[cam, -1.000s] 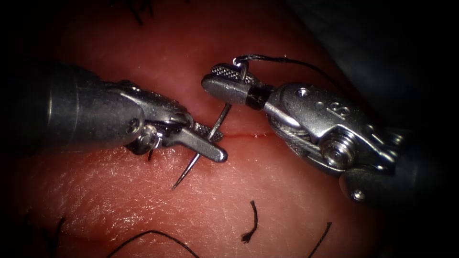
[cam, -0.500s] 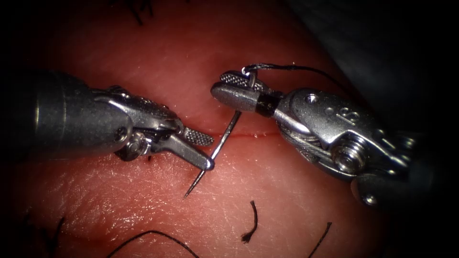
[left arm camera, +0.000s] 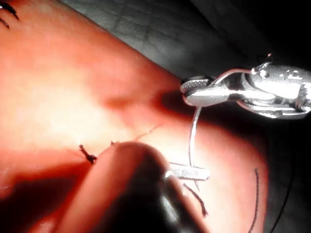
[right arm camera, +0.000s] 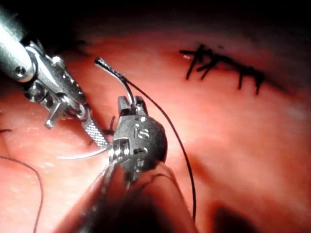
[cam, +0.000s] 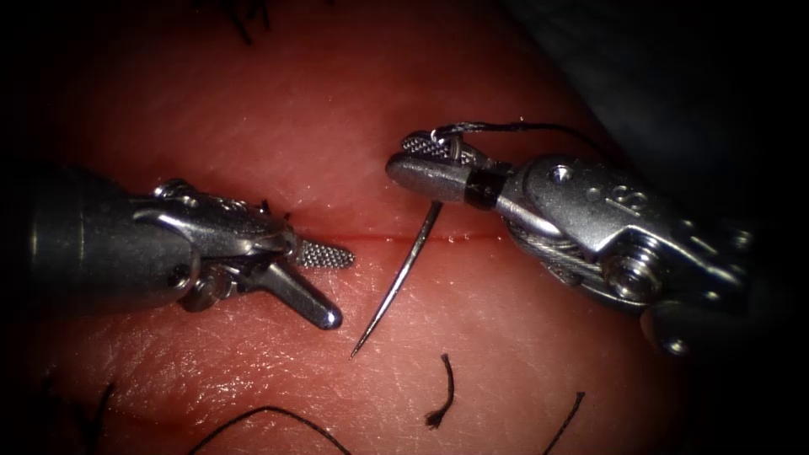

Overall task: Wound Closure
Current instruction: Hand over the needle from the left to the right gripper

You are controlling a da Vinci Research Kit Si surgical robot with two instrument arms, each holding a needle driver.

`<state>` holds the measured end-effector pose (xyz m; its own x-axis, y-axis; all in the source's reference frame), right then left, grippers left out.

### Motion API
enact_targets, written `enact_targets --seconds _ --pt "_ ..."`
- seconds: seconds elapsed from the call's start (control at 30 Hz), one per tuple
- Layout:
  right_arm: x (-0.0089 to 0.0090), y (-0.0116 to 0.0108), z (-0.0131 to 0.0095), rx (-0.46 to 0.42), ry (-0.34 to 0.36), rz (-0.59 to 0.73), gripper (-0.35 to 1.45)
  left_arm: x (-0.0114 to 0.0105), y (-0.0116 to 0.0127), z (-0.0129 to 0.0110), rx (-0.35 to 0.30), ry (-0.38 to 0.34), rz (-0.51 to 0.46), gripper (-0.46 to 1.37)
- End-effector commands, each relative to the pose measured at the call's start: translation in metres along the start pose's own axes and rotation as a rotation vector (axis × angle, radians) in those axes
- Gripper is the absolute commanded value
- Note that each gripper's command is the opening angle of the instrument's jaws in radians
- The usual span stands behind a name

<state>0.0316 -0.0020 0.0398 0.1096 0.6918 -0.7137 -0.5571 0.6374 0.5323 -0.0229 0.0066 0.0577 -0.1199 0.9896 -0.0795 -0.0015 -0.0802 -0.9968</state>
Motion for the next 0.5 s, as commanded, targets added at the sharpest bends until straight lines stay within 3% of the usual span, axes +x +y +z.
enact_targets --seconds 0.03,0.5 --pt "0.0001 0.0001 0.0 -0.005 -0.001 0.0 -0.35 -0.0001 0.0 0.0 0.007 -0.002 0.0 1.3" --pt "0.0 -0.0002 0.0 -0.003 -0.005 0.0 -0.35 -0.0006 -0.0002 0.0 0.01 -0.001 0.01 1.26"
